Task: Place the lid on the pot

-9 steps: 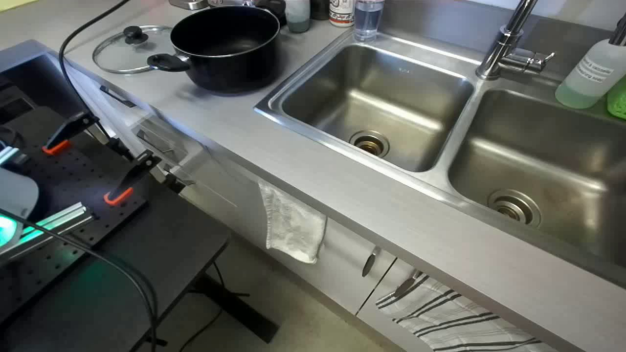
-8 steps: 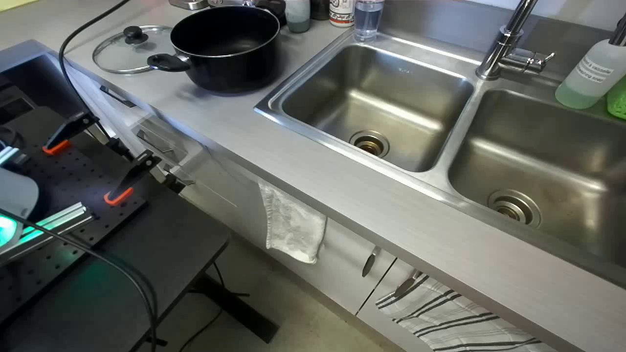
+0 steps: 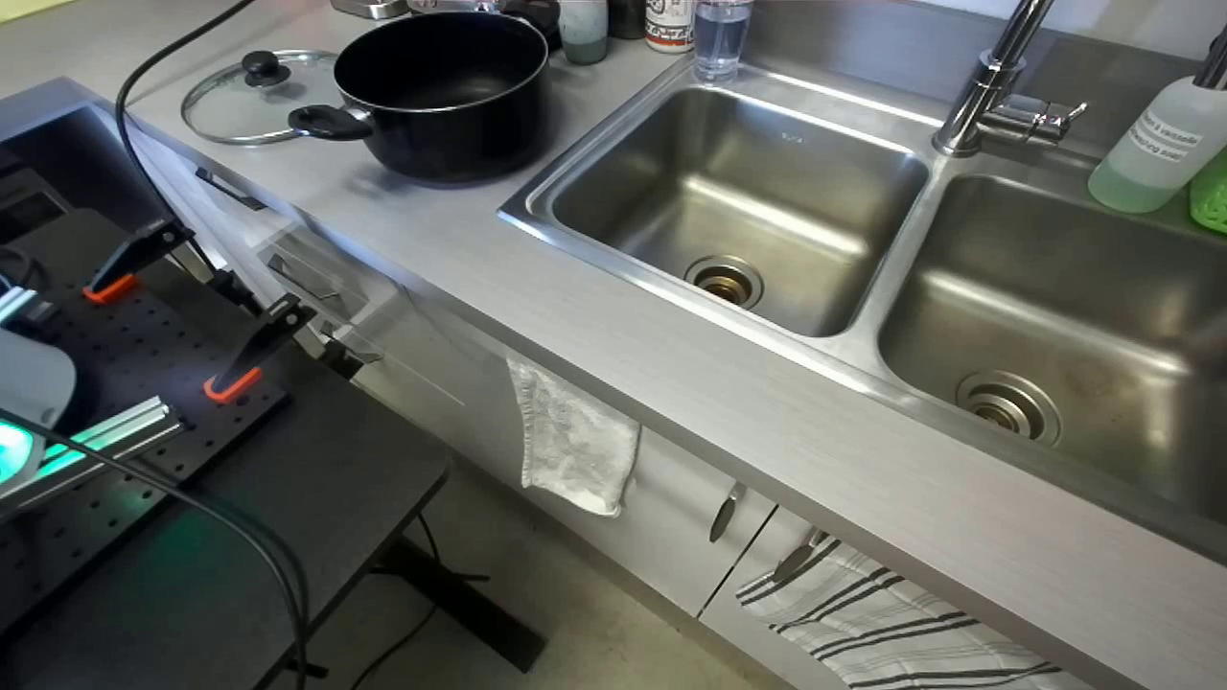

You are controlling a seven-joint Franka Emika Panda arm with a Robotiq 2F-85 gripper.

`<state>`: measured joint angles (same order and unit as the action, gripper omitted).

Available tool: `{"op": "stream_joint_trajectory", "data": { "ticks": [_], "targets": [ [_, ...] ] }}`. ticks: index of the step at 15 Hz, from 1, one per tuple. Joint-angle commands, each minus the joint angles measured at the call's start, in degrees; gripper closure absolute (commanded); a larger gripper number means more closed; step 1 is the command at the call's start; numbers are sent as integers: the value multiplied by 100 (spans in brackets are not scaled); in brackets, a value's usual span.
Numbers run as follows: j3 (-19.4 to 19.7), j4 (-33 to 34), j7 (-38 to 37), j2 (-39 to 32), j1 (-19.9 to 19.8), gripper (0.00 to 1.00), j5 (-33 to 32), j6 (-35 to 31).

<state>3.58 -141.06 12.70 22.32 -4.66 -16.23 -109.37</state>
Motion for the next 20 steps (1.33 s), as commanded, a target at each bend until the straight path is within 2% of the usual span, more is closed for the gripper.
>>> {"op": "stream_joint_trajectory", "data": {
  "ticks": [1, 8, 15, 20],
  "targets": [
    [-61, -37, 152, -60, 232, 0, -44, -122],
    [-351, -211, 965, -327, 956, 0, 105, -622],
    [-553, -313, 2247, -657, 1586, 0, 310, -1298],
    [-778, -170, 3192, -1150, 1905, 0, 591, -1507]
  ]
}}
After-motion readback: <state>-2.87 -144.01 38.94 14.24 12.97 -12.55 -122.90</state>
